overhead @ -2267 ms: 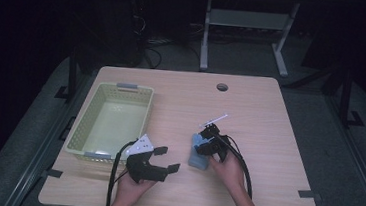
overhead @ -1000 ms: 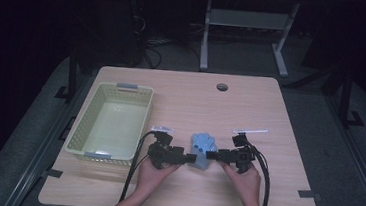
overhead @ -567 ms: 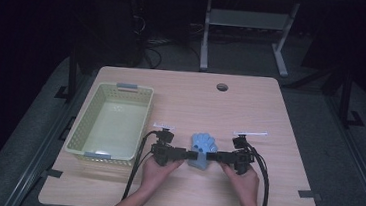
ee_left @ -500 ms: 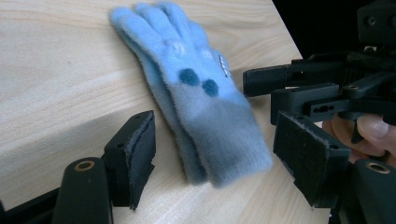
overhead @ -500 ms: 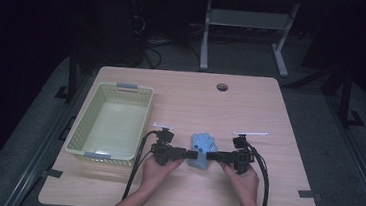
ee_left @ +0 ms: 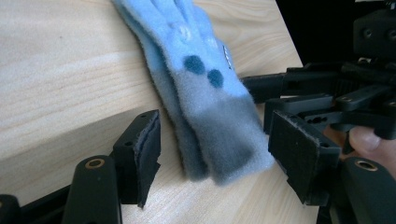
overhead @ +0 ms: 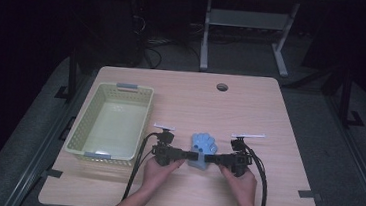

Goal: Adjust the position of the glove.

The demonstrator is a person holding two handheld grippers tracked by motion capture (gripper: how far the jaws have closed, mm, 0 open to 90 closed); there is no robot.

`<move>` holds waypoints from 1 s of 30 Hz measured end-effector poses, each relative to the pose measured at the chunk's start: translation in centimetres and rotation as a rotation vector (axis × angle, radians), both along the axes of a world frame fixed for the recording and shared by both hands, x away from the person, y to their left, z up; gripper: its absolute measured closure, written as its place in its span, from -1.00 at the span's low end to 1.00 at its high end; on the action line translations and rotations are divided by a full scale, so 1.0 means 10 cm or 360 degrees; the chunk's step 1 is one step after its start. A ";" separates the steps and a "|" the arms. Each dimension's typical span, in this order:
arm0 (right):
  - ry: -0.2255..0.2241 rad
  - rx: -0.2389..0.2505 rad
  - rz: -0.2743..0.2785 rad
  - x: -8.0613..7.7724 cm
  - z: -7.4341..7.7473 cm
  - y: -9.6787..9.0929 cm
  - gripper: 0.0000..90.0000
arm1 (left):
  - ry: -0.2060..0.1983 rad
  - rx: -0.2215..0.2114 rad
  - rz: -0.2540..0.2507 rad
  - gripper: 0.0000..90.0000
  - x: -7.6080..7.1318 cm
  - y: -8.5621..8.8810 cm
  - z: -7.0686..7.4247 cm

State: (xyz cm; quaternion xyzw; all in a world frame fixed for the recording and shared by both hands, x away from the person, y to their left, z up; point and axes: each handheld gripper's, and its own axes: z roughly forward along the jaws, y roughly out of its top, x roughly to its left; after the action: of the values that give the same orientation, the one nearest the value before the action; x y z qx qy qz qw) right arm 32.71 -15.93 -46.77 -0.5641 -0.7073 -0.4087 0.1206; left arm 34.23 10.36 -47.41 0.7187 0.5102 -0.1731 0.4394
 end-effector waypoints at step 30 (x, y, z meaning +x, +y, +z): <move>0.0083 0.0207 -0.0051 0.00 -0.17 0.11 0.50 | 0.0104 -0.0169 -0.0022 0.38 0.00 0.00 -0.16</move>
State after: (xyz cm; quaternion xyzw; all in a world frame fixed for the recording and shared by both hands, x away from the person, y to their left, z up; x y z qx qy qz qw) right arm 32.68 -14.86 -48.45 -0.5767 -0.6668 -0.4408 0.1688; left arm 34.27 10.39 -49.06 0.6919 0.5095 -0.2262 0.4588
